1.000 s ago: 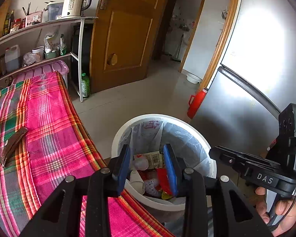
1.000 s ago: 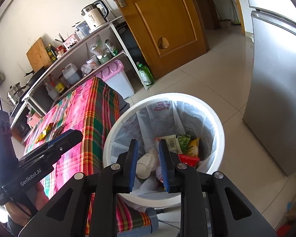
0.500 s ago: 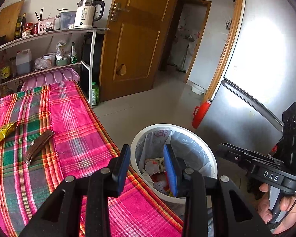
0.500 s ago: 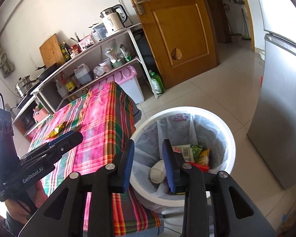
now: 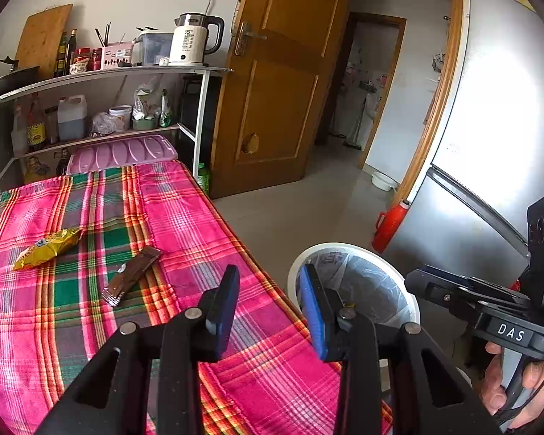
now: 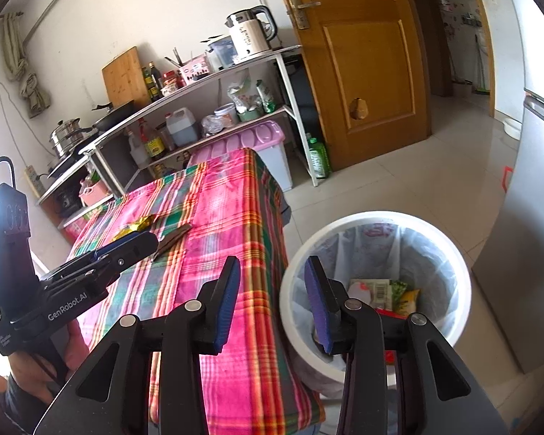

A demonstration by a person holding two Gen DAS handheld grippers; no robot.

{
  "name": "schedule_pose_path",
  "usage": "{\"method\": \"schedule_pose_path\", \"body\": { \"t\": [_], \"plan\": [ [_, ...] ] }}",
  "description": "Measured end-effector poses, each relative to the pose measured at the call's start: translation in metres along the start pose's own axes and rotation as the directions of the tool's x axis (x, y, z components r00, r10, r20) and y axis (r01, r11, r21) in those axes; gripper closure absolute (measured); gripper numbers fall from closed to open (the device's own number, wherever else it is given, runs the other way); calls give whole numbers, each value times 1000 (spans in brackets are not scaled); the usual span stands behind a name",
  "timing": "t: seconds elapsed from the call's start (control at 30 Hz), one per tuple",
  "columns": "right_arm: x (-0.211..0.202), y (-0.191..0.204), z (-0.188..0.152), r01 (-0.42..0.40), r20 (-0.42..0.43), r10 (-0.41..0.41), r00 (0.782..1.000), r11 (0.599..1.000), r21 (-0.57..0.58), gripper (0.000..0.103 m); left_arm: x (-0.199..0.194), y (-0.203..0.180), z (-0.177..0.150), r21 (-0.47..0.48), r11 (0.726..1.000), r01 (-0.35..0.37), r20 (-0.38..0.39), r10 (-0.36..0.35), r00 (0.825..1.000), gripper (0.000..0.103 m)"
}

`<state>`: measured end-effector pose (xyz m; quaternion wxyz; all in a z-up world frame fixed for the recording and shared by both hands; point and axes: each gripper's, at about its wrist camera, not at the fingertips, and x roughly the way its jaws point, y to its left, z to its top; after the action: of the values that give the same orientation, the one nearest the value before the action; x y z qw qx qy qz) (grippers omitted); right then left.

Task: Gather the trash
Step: 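Move both open tools back over the table toward the brown bar, then grasp the brown bar with the right tool while the left tool grasps the yellow snack stick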

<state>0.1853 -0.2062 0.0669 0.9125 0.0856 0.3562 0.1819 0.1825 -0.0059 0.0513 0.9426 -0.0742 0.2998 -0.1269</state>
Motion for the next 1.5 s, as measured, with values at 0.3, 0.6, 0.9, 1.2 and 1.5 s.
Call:
{"method": "schedule_pose_path", "body": {
  "t": [0.3,0.6,0.9,1.2,1.5],
  "plan": [
    [19,39,4,-52,-23,50,998,996,-70,64,-19,41,1,-22,998,-67,25,67,997,67],
    [45,85,5,-108,-65,100,993,985,-137,54,-42,94,0,-75,987,-143,51,147,988,66],
    [82,127,7,-144,-115,126,985,976,-166,53,-58,147,-4,-120,968,-219,62,227,972,60],
    [127,152,5,-176,-182,147,972,972,-153,53,-57,189,3,-78,956,-282,56,287,956,54],
    [162,159,8,-168,-216,134,967,975,-143,53,-22,214,13,5,963,-268,21,268,963,52]
  ]
}}
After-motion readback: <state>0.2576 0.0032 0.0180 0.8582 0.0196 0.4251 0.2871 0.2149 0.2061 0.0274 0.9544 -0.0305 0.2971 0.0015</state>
